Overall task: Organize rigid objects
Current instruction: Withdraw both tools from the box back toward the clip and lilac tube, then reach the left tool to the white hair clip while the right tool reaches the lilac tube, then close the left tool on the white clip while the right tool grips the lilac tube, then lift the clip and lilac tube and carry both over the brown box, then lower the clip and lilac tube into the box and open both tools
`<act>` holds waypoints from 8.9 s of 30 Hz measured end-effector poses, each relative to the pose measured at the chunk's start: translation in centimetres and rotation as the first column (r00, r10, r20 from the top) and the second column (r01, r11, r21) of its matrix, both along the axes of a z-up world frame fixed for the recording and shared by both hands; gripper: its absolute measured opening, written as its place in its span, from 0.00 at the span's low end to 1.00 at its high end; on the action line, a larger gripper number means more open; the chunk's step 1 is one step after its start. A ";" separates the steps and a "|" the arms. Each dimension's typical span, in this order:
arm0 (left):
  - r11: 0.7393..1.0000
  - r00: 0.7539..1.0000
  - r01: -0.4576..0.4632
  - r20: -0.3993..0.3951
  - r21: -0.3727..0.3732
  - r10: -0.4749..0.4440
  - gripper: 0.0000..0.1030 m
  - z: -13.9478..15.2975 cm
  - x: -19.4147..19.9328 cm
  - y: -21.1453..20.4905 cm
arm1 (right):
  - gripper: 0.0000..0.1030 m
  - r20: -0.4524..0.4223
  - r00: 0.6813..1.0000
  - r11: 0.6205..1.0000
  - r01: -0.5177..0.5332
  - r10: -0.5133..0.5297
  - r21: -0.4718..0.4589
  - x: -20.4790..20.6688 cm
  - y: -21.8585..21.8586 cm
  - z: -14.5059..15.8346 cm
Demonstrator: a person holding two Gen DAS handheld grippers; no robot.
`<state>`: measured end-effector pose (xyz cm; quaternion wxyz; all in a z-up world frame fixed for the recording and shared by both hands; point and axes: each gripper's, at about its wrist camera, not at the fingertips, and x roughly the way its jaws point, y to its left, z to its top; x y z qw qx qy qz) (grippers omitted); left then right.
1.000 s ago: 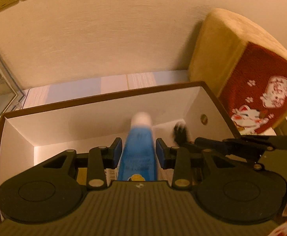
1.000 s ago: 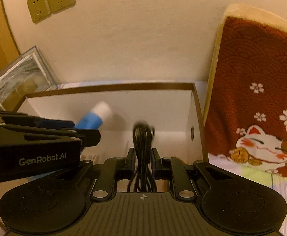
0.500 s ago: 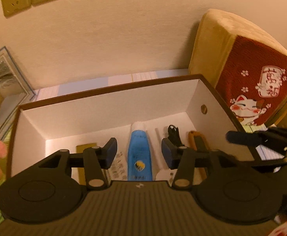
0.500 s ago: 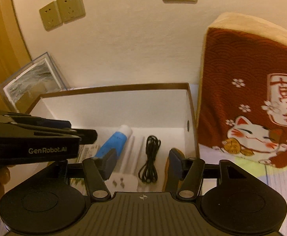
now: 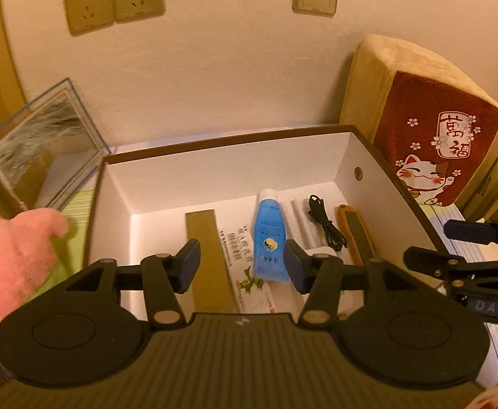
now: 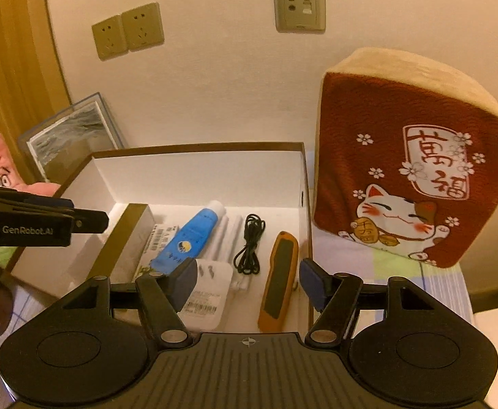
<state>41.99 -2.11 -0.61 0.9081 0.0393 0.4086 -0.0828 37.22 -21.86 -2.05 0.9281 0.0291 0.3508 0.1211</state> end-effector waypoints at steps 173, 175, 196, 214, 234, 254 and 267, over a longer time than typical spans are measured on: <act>0.997 0.965 0.053 -0.260 0.058 -0.036 0.39 -12.0 -19.1 0.4 | 0.42 -0.204 0.963 0.971 -0.206 0.178 -0.123 -15.9 6.2 -12.7; 0.997 0.965 0.053 -0.259 0.063 -0.035 0.39 -12.0 -19.1 0.3 | 0.42 -0.204 0.962 0.971 -0.207 0.180 -0.123 -16.0 6.1 -12.7; 0.994 0.963 0.070 -0.266 0.089 -0.044 0.36 -11.7 -19.6 -0.2 | 0.30 -0.226 0.955 0.972 -0.215 0.190 -0.092 -17.3 5.8 -12.4; 0.997 0.978 0.032 -0.206 0.071 -0.016 0.36 -8.7 -20.5 0.5 | 0.30 -0.185 0.962 0.977 -0.212 0.203 -0.028 -17.4 5.5 -9.3; 0.998 0.999 -0.027 -0.017 0.061 0.028 0.36 -1.3 -14.4 2.3 | 0.30 -0.030 0.978 0.977 -0.202 0.205 0.068 -9.8 5.8 -1.8; 0.995 0.996 -0.082 0.041 0.058 0.080 0.36 1.1 -1.8 4.0 | 0.30 0.002 0.982 0.976 -0.189 0.190 0.107 2.2 8.2 0.9; 0.993 0.995 -0.097 -0.005 0.064 0.098 0.36 -1.4 3.6 5.2 | 0.30 -0.054 0.984 0.982 -0.165 0.171 0.095 7.4 10.1 -1.3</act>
